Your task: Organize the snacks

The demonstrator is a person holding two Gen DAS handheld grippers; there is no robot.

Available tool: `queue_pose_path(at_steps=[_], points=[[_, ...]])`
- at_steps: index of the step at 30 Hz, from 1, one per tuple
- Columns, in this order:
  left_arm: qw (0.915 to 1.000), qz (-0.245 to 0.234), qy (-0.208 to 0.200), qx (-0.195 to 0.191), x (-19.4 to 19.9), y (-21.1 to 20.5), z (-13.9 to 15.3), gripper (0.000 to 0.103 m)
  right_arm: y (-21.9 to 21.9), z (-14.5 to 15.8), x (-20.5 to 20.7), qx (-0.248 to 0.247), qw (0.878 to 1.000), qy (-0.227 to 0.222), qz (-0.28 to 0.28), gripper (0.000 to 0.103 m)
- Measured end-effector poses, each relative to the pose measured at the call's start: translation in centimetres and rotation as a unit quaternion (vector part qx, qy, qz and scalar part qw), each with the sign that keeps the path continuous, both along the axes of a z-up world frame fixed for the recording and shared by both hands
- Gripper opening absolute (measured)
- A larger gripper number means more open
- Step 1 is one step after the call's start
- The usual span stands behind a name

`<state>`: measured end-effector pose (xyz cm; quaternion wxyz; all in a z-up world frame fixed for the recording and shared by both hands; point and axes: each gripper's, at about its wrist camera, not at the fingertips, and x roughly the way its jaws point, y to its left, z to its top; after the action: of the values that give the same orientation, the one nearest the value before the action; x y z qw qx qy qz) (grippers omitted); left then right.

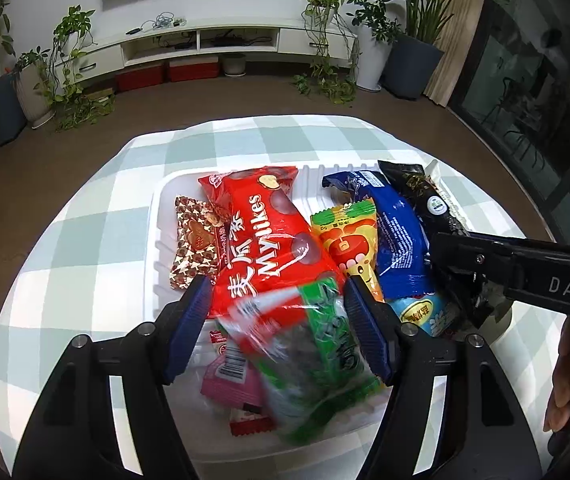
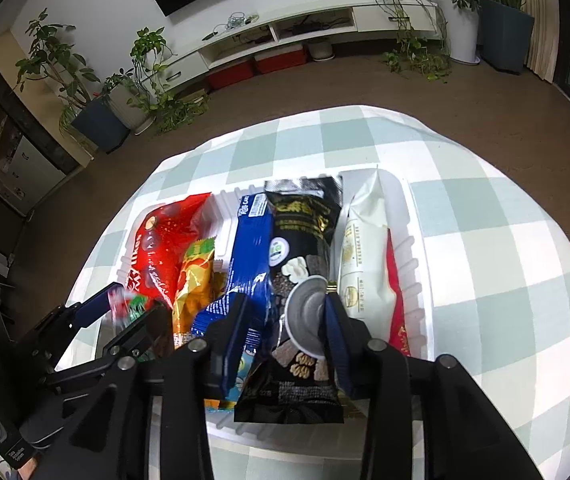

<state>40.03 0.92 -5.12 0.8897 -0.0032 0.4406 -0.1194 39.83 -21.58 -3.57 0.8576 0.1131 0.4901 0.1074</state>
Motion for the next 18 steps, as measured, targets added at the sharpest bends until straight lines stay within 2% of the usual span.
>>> queue_pose_path(at_steps=[7,9,13,15,18], points=[[0.9999,0.006,-0.011,-0.001,-0.8,0.3,0.8,0.067,-0.1,0.4,-0.8,0.0,1.0,-0.008,-0.003,0.048],[0.9999,0.005,-0.016,0.001,-1.2,0.3,1.1,0.067,-0.1,0.8,-1.1,0.0,1.0,-0.014,-0.003,0.053],[0.9996,0.005,-0.027,0.005,-2.7,0.2,1.7,0.083,0.0,1.9,-2.4,0.006,0.999,-0.034,-0.005,0.061],[0.9992,0.007,-0.038,0.008,-3.9,0.2,2.2,0.091,0.1,2.6,-3.3,0.008,0.999,-0.048,-0.003,0.07],[0.998,0.019,-0.061,0.006,-6.1,0.5,3.2,0.101,0.2,3.6,-5.0,0.0,0.998,-0.07,-0.003,0.078]])
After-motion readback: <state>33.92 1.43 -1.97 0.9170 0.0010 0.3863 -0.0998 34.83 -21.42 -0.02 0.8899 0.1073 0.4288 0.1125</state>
